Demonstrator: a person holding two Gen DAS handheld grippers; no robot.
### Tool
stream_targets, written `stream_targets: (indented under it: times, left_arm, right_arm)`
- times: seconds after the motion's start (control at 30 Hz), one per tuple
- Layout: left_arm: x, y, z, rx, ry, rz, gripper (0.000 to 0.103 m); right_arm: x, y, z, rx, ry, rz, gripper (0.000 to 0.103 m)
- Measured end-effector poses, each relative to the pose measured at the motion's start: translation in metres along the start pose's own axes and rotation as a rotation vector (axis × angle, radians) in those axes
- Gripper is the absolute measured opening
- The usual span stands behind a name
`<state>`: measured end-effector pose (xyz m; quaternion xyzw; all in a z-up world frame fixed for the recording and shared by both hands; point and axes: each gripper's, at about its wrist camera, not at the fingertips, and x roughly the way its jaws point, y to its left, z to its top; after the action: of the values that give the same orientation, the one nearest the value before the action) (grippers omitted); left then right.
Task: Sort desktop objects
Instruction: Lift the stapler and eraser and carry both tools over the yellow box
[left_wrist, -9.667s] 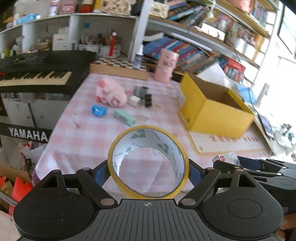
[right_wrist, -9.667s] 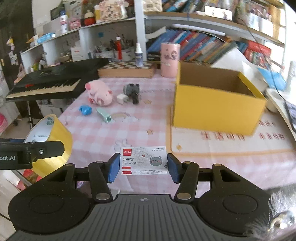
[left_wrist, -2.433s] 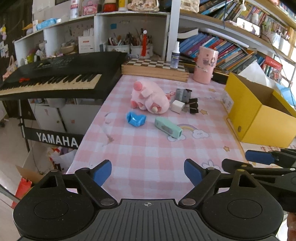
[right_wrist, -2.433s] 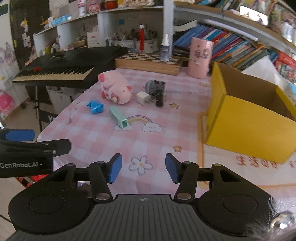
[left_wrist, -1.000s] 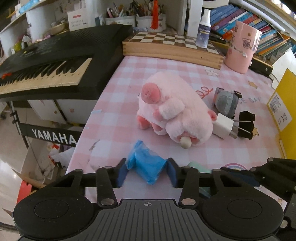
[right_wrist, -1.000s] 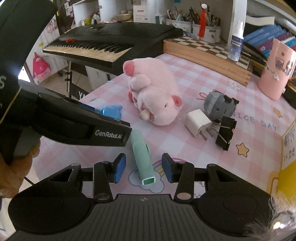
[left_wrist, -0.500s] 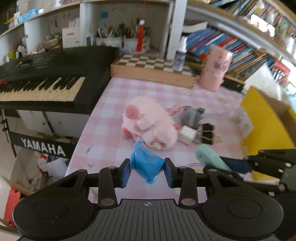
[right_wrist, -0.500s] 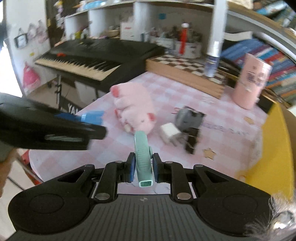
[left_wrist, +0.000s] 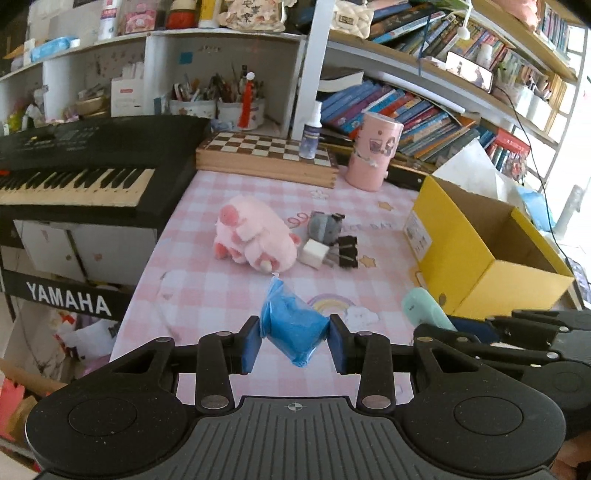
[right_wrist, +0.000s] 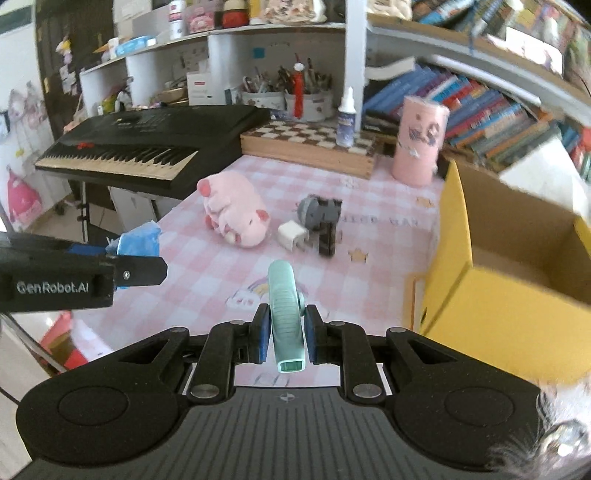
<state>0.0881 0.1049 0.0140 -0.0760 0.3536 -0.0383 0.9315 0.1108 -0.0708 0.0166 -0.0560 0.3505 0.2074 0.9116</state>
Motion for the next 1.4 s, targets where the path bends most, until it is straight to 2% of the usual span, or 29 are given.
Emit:
stream_targets:
  times: [0.27, 0.6, 0.77, 1.0, 1.4]
  left_arm:
    - [-0.04, -0.003, -0.033, 0.007, -0.009, -0.03, 0.037]
    - [-0.061, -0.028, -0.07, 0.079, 0.035, -0.14, 0.037]
    - [-0.063, -0.049, -0.075, 0.138, 0.055, -0.204, 0.036]
    - [-0.056, -0.075, -0.08, 0.185, 0.074, -0.262, 0.036]
    - [-0.033, -0.141, -0.078, 0.31, 0.115, -0.36, 0.036]
  right_arm:
    - [-0.039, 0.017, -0.034, 0.032, 0.004, -0.031, 0.018]
    - [-0.086, 0.017, -0.085, 0.139, 0.037, -0.128, 0.018]
    - [-0.105, 0.002, -0.099, 0.218, 0.042, -0.195, 0.018]
    - [-0.123, -0.012, -0.117, 0.263, 0.049, -0.248, 0.018]
    - [-0.142, -0.069, -0.135, 0.395, 0.055, -0.344, 0.018]
